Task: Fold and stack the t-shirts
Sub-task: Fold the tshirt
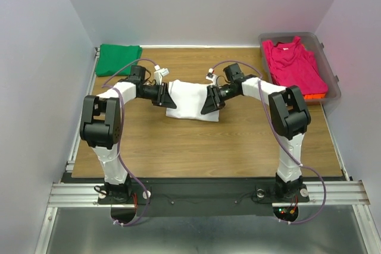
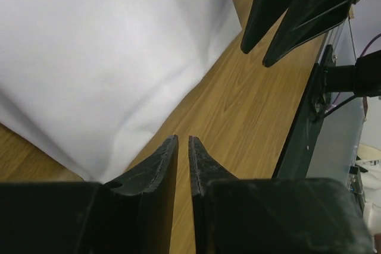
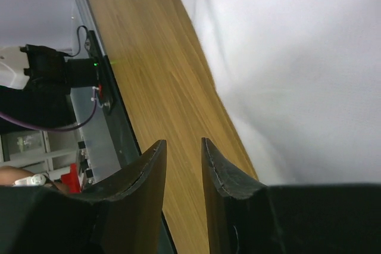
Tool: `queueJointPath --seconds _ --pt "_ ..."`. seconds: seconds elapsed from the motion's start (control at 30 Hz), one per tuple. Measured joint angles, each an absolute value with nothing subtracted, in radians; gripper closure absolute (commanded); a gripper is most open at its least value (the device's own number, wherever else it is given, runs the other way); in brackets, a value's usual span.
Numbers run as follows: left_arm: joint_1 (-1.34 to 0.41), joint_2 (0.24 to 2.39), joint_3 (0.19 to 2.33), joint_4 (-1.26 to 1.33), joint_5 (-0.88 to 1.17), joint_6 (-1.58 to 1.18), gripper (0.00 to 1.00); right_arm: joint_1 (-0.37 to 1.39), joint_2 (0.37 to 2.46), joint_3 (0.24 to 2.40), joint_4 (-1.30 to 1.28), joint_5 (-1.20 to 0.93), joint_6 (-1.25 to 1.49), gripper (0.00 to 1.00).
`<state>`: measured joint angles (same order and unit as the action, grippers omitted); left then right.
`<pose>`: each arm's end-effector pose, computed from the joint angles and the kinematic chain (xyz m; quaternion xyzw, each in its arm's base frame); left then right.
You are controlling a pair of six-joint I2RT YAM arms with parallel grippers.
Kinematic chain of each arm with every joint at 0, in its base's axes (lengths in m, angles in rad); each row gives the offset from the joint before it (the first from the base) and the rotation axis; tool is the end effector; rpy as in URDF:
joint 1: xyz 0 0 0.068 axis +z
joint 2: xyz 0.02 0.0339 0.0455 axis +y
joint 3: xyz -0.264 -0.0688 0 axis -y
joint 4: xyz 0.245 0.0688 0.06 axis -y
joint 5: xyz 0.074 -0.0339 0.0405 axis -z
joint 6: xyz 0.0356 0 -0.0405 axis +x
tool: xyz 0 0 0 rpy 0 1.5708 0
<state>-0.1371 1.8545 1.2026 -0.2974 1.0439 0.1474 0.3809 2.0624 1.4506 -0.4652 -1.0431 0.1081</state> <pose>0.3708 -0.0822 0.1913 0.2679 0.7954 -0.4733 0.2675 0.3814 0.1859 0.1737 -0.2350 0.8164 0.5200 0.0887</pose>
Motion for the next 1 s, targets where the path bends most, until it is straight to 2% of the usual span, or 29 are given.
queueJointPath --seconds 0.3,0.43,0.53,0.63,0.7,0.87,1.0 --pt "-0.048 2.047 1.159 -0.221 1.066 0.091 0.82 0.352 2.199 1.429 -0.489 -0.979 0.056 0.69" --pt "-0.022 2.048 1.136 -0.212 1.084 0.07 0.81 0.339 2.2 1.479 -0.549 -0.928 -0.012 0.69" --pt "-0.027 1.989 1.069 -0.204 1.074 0.075 0.72 0.339 2.197 1.531 -0.591 -0.873 -0.058 0.68" --pt "-0.027 1.894 1.012 -0.237 1.05 0.094 0.62 0.346 2.172 1.57 -0.63 -0.825 -0.082 0.61" --pt "-0.01 1.819 0.999 -0.254 1.044 0.097 0.51 0.353 2.128 1.583 -0.651 -0.797 -0.093 0.55" --pt "0.112 1.564 1.002 -0.232 1.026 0.084 0.31 0.446 2.001 1.648 -0.656 -0.67 -0.127 0.52" --pt "0.206 1.427 1.044 -0.21 0.987 0.057 0.29 0.614 1.97 1.696 -0.605 -0.474 -0.183 0.53"
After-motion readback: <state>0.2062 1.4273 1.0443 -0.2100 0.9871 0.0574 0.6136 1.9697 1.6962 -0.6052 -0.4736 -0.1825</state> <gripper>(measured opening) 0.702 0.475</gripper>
